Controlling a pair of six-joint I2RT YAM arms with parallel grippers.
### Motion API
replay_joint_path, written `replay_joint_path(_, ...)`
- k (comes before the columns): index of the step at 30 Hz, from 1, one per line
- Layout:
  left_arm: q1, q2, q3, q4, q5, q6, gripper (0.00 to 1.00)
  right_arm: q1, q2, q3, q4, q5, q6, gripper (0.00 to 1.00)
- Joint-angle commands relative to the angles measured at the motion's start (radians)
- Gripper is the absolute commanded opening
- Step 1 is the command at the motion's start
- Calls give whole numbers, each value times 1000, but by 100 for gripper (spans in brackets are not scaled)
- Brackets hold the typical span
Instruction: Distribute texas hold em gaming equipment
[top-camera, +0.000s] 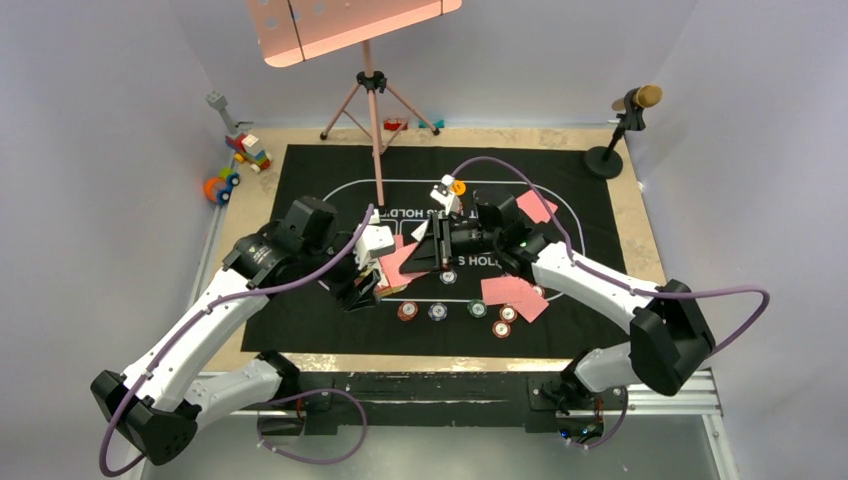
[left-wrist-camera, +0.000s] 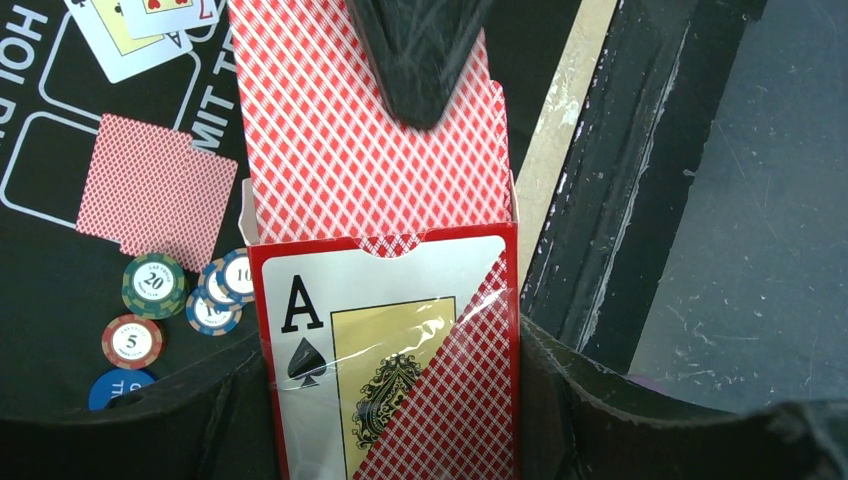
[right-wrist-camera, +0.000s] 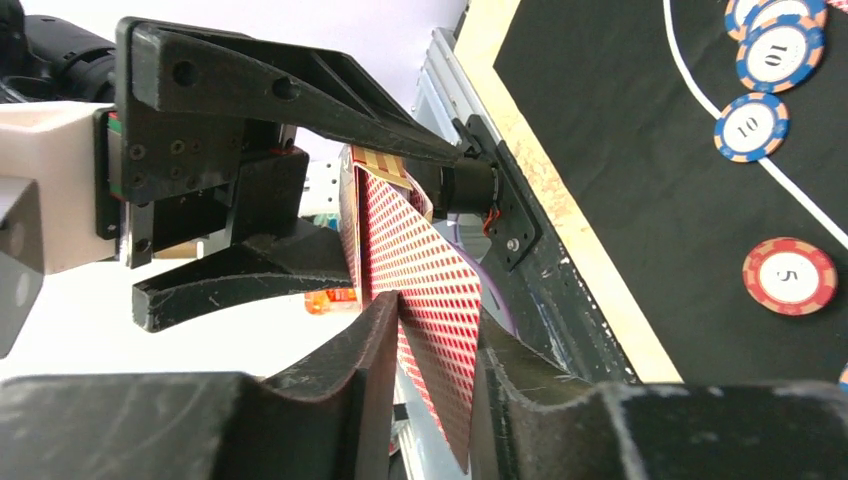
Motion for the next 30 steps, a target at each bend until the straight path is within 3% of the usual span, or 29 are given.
replay_joint_path(1,5,-15,36,51,32,-17,36,-41,-49,12,-42,6,-35,28)
replay_joint_path(14,7,-31,17,52,41,-25,36,-113,-101,31,-132,3,-87,20)
replay_joint_path(21,9,-46,-1,51,40,-24,35,-182,-132,50,-160,-2,-100,0)
replay_joint_path(30,11,-57,-1,46,41,-21,35,-267,-26,46,-179,74,-163,0)
